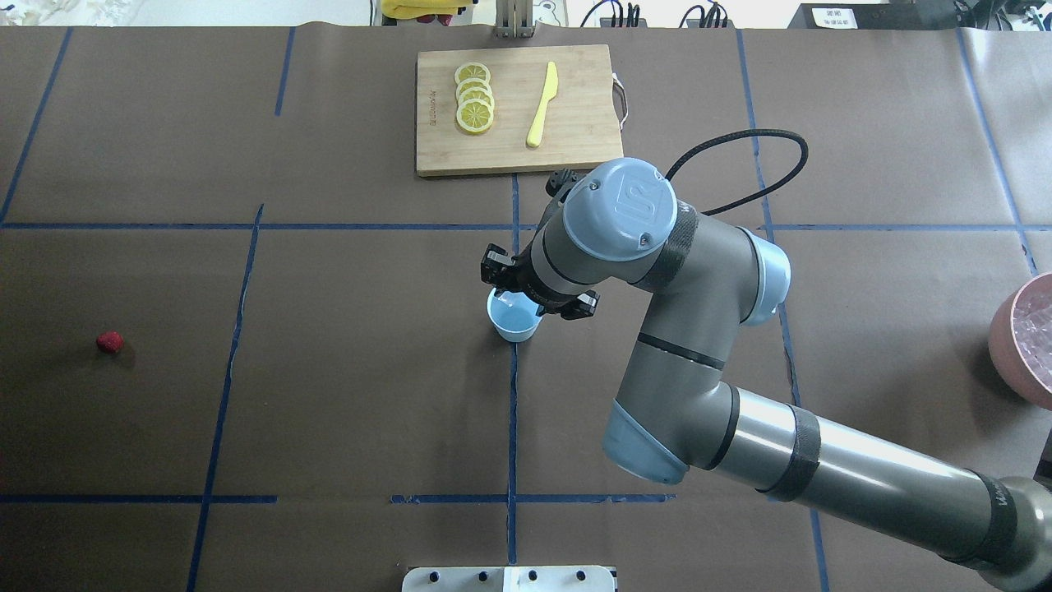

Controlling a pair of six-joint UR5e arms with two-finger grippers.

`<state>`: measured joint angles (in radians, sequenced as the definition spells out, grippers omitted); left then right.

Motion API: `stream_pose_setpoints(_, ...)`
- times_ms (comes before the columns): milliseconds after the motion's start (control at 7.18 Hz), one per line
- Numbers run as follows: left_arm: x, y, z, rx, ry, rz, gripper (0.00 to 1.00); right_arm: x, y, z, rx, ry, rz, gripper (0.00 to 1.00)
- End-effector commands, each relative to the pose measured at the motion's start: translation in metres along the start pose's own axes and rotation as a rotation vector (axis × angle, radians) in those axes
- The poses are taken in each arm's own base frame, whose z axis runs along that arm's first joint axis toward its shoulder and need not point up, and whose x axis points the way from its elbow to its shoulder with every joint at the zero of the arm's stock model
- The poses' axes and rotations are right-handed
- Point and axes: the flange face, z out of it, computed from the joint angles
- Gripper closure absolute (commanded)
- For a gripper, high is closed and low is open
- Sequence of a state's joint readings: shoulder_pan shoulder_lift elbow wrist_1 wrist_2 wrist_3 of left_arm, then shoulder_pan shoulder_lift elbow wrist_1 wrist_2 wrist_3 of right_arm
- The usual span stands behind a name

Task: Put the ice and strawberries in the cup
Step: 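Carry the ice with the right gripper over the light-blue cup, then release ice into the cup and withdraw the right gripper toward the bowl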

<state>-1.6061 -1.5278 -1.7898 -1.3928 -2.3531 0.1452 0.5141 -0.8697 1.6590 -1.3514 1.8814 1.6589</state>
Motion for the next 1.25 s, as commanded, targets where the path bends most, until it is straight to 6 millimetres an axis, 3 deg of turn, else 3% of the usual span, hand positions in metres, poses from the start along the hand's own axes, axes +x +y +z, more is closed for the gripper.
stream_pose_setpoints(0,0.0,0.0,0.0,0.0,0.0,0.001,0.0,0.0,0.0,0.002,0.003,0.002,-0.004,0.33)
stream_pose_setpoints(139,0.0,0.0,0.0,0.0,0.0,0.002,0.0,0.0,0.0,0.0,0.004,-0.001,-0.006,0.33)
stream_pose_setpoints(279,0.0,-0.001,0.0,0.001,-0.002,0.006,0.0,0.005,-0.022,-0.022,0.014,-0.018,0.011,0.34)
stream_pose_setpoints(418,-0.001,-0.001,0.001,-0.001,-0.001,0.006,0.0,0.044,-0.059,-0.053,-0.003,-0.02,0.05,0.34)
stream_pose_setpoints(557,-0.001,-0.001,0.001,-0.001,-0.001,0.004,0.0,0.098,-0.104,-0.103,-0.031,-0.032,-0.004,0.34)
stream_pose_setpoints(697,-0.001,-0.001,0.002,-0.003,-0.001,0.004,0.0,0.168,-0.138,-0.144,-0.046,-0.021,-0.019,0.32)
stream_pose_setpoints(975,0.001,-0.001,0.0,0.0,0.0,0.006,0.0,0.316,-0.173,-0.19,-0.051,0.05,-0.111,0.33)
stream_pose_setpoints(1115,0.003,-0.001,-0.002,0.006,-0.001,0.01,0.0,0.388,-0.184,-0.208,-0.047,0.094,-0.154,0.22)
